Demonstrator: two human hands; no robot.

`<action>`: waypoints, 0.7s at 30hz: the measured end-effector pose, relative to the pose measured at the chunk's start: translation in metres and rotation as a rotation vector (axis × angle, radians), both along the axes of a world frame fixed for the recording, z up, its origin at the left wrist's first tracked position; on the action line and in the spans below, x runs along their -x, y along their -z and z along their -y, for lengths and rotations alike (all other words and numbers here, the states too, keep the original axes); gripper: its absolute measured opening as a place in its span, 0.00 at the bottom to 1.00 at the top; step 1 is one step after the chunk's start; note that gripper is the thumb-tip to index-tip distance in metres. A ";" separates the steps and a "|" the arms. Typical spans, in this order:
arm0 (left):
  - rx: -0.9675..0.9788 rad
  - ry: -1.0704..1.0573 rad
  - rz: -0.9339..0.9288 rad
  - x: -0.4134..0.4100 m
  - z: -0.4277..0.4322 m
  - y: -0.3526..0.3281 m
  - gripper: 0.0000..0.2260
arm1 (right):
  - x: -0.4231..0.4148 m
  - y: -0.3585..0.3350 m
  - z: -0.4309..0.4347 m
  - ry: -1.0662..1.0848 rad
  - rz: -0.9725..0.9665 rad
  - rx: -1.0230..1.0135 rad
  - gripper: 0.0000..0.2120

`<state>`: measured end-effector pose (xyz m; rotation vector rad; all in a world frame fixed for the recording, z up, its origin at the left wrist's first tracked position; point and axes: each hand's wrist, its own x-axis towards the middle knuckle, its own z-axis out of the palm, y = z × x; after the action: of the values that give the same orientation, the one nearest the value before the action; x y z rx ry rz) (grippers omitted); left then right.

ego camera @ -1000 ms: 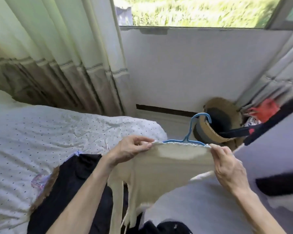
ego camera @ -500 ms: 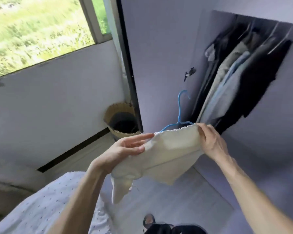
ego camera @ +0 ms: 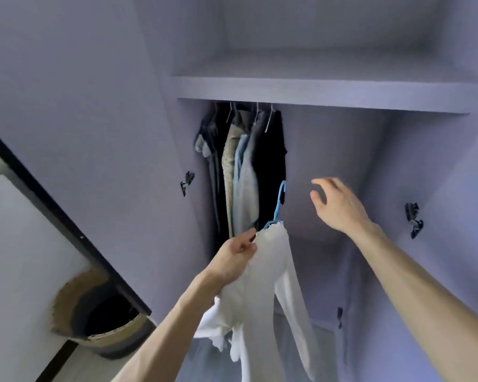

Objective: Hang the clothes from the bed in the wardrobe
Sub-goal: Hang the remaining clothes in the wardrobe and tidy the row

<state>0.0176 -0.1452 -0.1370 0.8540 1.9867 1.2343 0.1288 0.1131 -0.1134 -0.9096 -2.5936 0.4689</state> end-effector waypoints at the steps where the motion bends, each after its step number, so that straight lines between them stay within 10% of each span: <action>1: 0.014 0.015 -0.034 0.003 -0.018 0.005 0.17 | 0.000 -0.019 -0.008 0.020 -0.014 -0.049 0.19; 10: -0.051 0.053 -0.221 0.019 -0.161 -0.017 0.21 | 0.049 -0.141 -0.084 0.119 -0.037 -0.562 0.26; 21: -0.183 -0.143 -0.364 0.070 -0.277 -0.025 0.23 | 0.102 -0.111 -0.160 0.185 -0.140 -0.805 0.23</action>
<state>-0.0527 0.1321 -0.1124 1.1077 2.2786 1.4412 0.0264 0.2734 -0.0022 -0.7609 -2.2146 -0.5162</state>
